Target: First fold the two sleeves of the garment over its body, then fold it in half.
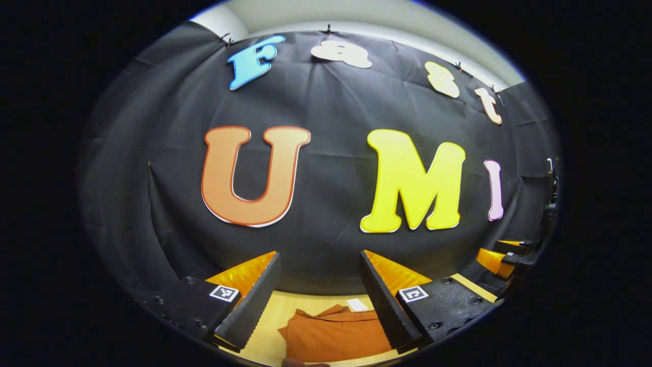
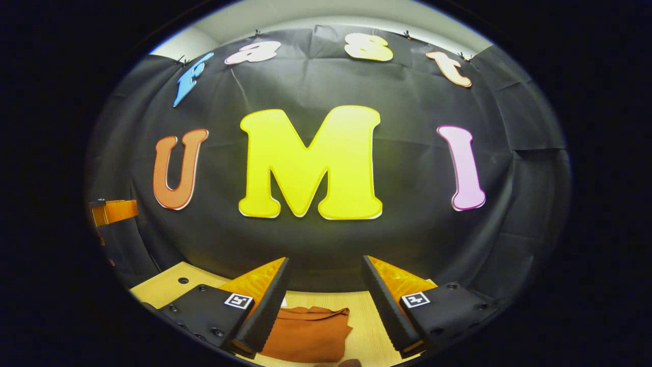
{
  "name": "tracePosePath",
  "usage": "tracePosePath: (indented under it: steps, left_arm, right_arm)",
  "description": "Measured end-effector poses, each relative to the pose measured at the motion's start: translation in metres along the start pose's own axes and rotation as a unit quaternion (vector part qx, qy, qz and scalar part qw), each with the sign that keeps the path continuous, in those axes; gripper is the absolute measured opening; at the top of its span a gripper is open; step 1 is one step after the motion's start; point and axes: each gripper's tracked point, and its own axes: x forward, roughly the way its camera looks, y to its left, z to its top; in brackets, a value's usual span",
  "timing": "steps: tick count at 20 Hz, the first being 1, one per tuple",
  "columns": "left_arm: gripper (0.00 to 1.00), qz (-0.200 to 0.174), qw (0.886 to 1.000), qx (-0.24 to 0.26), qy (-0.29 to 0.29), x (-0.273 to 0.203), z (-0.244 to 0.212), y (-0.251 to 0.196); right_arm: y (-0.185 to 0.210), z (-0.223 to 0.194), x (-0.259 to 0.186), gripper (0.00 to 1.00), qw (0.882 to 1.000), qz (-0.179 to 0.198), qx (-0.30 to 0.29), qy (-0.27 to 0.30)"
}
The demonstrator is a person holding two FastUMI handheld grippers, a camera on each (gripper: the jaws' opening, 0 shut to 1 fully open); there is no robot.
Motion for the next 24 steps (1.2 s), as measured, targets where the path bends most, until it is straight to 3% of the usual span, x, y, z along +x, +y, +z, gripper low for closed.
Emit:
tracePosePath:
  steps: [6,10,14,24]
  left_arm:
    - [0.98,0.005,1.0,0.005,-0.029,-0.084,0.024,-0.025]
    - [0.98,-0.008,0.999,0.004,-0.033,-0.127,0.013,-0.049]
    - [0.98,-0.012,1.0,0.004,-0.018,-0.149,-0.007,-0.063]
    - [0.98,-0.004,1.0,-0.005,-0.017,-0.145,-0.007,-0.061]
  right_arm:
    - [0.016,0.046,-0.103,0.92,0.998,-0.006,0.0,-0.058]
    - [0.033,0.037,-0.163,0.91,0.998,0.006,-0.007,-0.068]
    - [0.038,0.025,-0.179,0.92,0.998,0.016,-0.003,-0.066]
    - [0.042,0.022,-0.179,0.92,0.997,0.023,0.004,-0.068]
